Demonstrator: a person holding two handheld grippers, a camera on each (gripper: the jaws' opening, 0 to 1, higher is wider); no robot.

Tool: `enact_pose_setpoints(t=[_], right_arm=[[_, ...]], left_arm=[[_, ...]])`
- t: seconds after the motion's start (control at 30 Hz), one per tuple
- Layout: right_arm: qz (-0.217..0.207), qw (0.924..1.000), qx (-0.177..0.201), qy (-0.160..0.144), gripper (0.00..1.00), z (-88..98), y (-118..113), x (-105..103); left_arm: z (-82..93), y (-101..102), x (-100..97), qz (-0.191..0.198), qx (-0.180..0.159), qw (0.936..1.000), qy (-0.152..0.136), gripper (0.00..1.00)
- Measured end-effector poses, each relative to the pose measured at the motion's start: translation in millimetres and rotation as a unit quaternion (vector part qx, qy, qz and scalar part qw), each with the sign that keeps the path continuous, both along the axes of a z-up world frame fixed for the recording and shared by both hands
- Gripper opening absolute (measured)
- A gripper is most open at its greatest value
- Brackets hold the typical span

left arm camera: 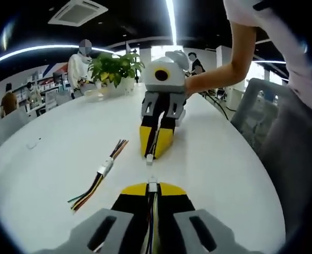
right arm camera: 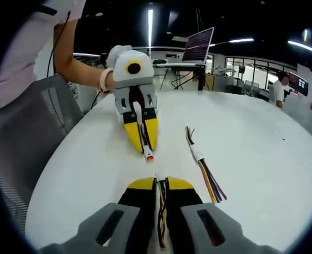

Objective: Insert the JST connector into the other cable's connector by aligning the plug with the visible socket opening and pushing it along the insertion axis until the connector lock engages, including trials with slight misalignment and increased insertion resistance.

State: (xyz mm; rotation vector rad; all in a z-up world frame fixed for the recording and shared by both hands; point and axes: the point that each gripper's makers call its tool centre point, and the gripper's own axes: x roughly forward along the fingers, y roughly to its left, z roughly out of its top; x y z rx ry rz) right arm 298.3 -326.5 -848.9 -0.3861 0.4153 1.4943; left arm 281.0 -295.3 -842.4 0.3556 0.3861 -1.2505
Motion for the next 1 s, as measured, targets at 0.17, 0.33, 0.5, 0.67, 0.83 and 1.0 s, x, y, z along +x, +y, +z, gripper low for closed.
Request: enact_pose_setpoints(t=[0.17, 0.33, 0.5, 0.67, 0.83, 1.0], right_arm=[[0.003, 1.0000, 0.007, -0.001, 0.03, 3.5, 2.8, -1.0], [0.008, 0.9999, 0.011, -0.004, 0.02, 5.1, 7.4, -3.1], [0.008, 0.9999, 0.013, 0.000, 0.02, 4.0, 9.5, -3.2], [0.011, 0.9997, 0.019, -0.003, 0.02, 7.9, 14.8, -3.9], [0.010, 0.9997, 0.021, -0.005, 0.02, 9.5, 17.2, -2.9], [0.015, 0.9997, 0.019, -0.010, 0.02, 10.9, 17.6, -4.3]], left_arm=[[1.4, 0.6, 0.2, -0.003, 0.003, 1.0000, -0.003, 0.00], [6.4, -0.6, 2.0, -0.007, 0.003, 0.9999, -0.007, 0.00], [4.2, 0.9, 5.8, -0.005, 0.007, 0.9999, -0.008, 0.00], [4.4, 0.9, 8.0, -0.003, 0.001, 1.0000, -0.004, 0.00], [4.9, 0.7, 9.3, 0.001, -0.002, 1.0000, 0.001, 0.00], [4.2, 1.4, 9.7, 0.004, 0.002, 1.0000, 0.005, 0.00]])
